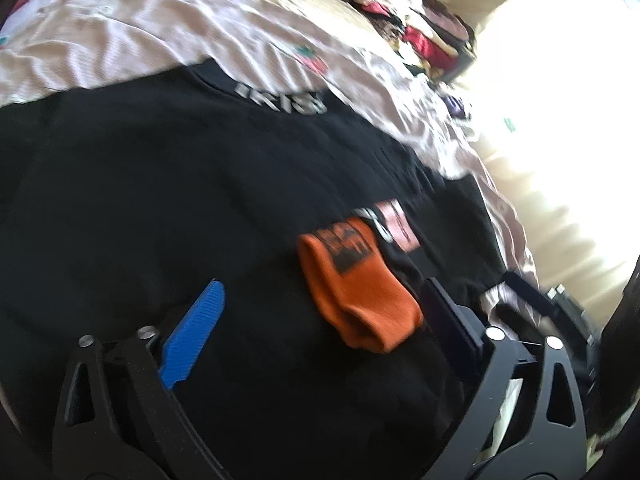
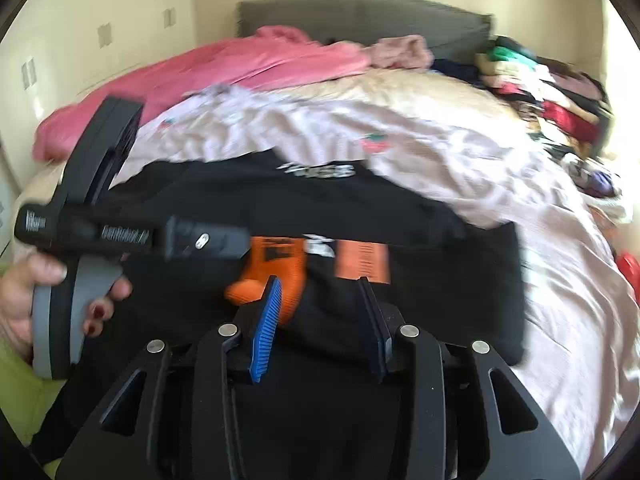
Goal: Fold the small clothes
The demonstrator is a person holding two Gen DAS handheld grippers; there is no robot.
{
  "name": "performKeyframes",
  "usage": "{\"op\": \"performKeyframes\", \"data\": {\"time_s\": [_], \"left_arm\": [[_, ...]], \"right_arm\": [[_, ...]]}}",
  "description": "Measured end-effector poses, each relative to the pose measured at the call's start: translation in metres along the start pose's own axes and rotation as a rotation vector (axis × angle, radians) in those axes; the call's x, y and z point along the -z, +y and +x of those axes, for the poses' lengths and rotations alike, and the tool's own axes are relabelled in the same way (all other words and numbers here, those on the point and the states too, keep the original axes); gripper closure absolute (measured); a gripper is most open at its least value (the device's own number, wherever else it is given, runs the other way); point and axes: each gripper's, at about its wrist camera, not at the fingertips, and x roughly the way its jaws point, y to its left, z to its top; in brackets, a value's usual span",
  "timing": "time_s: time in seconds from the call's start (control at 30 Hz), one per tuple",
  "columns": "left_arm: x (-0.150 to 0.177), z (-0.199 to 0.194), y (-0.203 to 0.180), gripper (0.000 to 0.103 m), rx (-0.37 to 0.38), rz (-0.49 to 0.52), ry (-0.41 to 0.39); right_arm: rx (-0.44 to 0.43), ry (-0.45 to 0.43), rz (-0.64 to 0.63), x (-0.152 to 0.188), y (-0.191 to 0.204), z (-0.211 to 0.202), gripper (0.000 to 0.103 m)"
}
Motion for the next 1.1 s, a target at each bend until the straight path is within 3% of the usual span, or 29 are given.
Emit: {"op": "performKeyframes", "data": {"time_s": [0.03, 0.17, 0.23, 0.27, 0.33, 0.53, 0.57, 0.6, 0.73, 0.87, 0.97, 1.1], "left_arm": [[0.003, 0.005, -0.004, 0.023, -0.007, 0.010, 0.010], [0.011, 0.015, -0.016, 0.026, -0.085, 0.055, -0.006], [0.013, 0.015, -0.020, 0.032, -0.113, 0.061, -0.028], [0.014, 0.015, -0.022, 0.046, -0.119, 0.068, -0.040], [0.015, 0.016, -0.026, 0.061, -0.119, 0.078, -0.050], [0.020, 0.021, -0.039, 0.063, -0.173, 0.130, -0.090], [0.020, 0.020, -0.041, 0.089, -0.148, 0.138, -0.095], [0.021, 0.019, -0.044, 0.103, -0.123, 0.154, -0.103], [0.025, 0.020, -0.056, 0.103, -0.156, 0.243, -0.128], [0.015, 0.004, -0.042, 0.103, -0.161, 0.219, -0.164], [0.003, -0.013, -0.026, 0.103, -0.109, 0.162, -0.163], [0.002, -0.006, -0.015, 0.103, 0.026, 0.096, -0.034]], "right_arm": [[0.018, -0.006, 0.023, 0.003, -0.010, -0.006, 0.065], [0.069, -0.015, 0.098, 0.017, -0.040, -0.022, 0.065], [0.073, -0.015, 0.128, 0.024, -0.048, -0.025, 0.065], [0.075, -0.013, 0.137, 0.027, -0.051, -0.025, 0.065], [0.077, -0.015, 0.154, 0.032, -0.055, -0.024, 0.065], [0.068, -0.024, 0.188, 0.035, -0.061, -0.020, 0.065], [0.066, -0.026, 0.189, 0.035, -0.061, -0.020, 0.065], [0.064, -0.027, 0.192, 0.035, -0.061, -0.020, 0.065], [0.059, -0.034, 0.207, 0.034, -0.061, -0.018, 0.065], [0.058, -0.039, 0.215, 0.033, -0.061, -0.019, 0.065], [0.060, -0.040, 0.219, 0.031, -0.061, -0.019, 0.065], [0.064, -0.050, 0.221, 0.028, -0.060, -0.022, 0.065]]}}
